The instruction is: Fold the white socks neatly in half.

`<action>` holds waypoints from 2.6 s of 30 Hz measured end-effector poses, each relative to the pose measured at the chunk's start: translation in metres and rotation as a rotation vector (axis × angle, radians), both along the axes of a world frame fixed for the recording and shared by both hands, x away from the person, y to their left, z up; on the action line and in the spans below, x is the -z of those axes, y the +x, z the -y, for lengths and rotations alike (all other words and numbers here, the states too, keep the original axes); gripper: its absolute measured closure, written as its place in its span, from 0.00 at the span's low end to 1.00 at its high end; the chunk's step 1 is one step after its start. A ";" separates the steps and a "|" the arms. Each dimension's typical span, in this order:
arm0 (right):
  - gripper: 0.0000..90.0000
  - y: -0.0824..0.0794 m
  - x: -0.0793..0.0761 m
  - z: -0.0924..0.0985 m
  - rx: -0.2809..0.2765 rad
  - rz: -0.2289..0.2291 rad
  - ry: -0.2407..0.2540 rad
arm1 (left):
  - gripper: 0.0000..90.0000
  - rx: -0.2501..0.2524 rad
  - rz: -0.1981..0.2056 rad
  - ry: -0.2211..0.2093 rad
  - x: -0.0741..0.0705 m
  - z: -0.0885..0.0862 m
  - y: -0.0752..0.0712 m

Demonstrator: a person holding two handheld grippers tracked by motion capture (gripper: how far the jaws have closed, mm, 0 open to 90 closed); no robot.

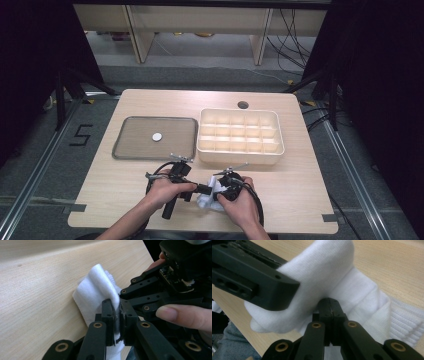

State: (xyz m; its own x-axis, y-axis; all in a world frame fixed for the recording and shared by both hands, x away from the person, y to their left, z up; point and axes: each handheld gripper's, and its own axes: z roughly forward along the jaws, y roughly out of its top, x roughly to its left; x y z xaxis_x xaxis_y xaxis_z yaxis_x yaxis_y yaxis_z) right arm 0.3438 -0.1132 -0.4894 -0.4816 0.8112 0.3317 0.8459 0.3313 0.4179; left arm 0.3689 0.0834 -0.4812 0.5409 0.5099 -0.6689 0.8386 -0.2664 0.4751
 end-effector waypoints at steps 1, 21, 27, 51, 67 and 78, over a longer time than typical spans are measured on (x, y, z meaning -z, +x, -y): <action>1.00 0.000 0.000 0.000 -0.002 -0.002 0.007 | 0.92 0.000 0.000 0.000 0.000 0.000 0.000; 1.00 -0.007 -0.024 0.066 0.154 0.116 -0.001 | 0.92 -0.012 0.027 0.023 0.002 -0.007 -0.001; 0.99 -0.009 -0.009 0.071 0.160 0.091 -0.020 | 0.92 -0.037 0.034 0.011 0.001 -0.003 -0.002; 0.99 -0.008 -0.001 0.056 0.172 0.043 -0.052 | 0.92 -0.014 0.045 0.007 -0.004 0.000 -0.002; 0.99 -0.007 -0.001 0.048 0.158 0.047 -0.046 | 0.92 -0.023 0.062 0.012 -0.007 0.002 0.000; 0.99 -0.006 0.001 0.046 0.121 0.066 -0.032 | 0.92 -0.018 0.076 0.013 -0.010 0.003 0.001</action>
